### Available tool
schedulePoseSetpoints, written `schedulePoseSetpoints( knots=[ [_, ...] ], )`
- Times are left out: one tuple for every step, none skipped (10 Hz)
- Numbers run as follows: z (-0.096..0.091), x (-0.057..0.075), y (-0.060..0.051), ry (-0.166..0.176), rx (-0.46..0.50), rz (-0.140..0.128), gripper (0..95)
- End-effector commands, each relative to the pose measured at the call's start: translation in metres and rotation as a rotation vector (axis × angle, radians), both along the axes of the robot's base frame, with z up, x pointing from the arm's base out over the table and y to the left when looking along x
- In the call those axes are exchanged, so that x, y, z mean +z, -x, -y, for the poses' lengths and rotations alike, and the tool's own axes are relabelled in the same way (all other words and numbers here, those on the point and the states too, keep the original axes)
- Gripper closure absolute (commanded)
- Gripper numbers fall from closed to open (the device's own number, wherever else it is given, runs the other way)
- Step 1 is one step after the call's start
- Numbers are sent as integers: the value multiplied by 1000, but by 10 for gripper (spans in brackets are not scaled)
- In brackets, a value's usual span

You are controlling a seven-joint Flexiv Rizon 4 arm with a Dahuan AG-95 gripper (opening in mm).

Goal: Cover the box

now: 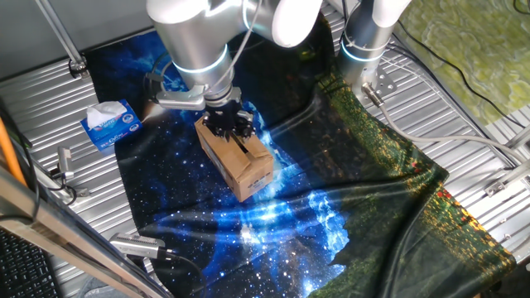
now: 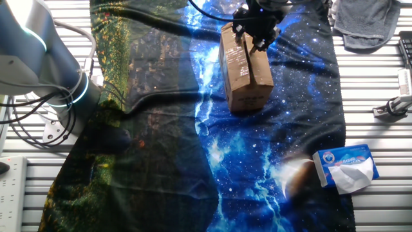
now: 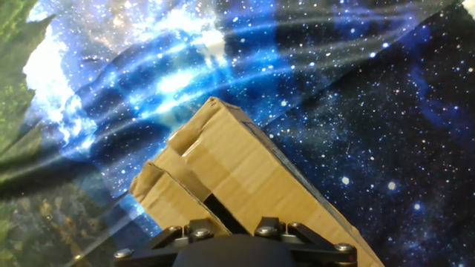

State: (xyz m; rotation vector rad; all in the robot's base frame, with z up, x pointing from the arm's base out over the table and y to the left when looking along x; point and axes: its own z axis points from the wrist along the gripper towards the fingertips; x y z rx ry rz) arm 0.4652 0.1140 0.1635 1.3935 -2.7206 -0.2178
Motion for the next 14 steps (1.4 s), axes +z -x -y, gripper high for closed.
schedulePoseSetpoints(
  knots=[
    [1, -4, -1, 4, 1, 4, 570],
    [1, -6, -1, 5, 3, 7, 570],
    [2, -7, -1, 6, 3, 9, 570],
    [2, -10, -1, 5, 3, 13, 570],
    [2, -11, -1, 6, 4, 14, 570],
    [3, -12, -1, 5, 5, 15, 570],
    [3, -12, -1, 6, 2, 16, 570],
    [3, -12, -2, 7, -1, 17, 570],
    [3, -13, -2, 7, -3, 18, 760],
    [3, -13, -2, 7, -5, 17, 760],
    [3, -13, -2, 7, -7, 17, 760],
    [3, -13, -2, 8, -9, 16, 760],
    [3, -13, -2, 9, -13, 15, 950],
    [3, -14, -2, 10, -14, 15, 950]
  ],
)
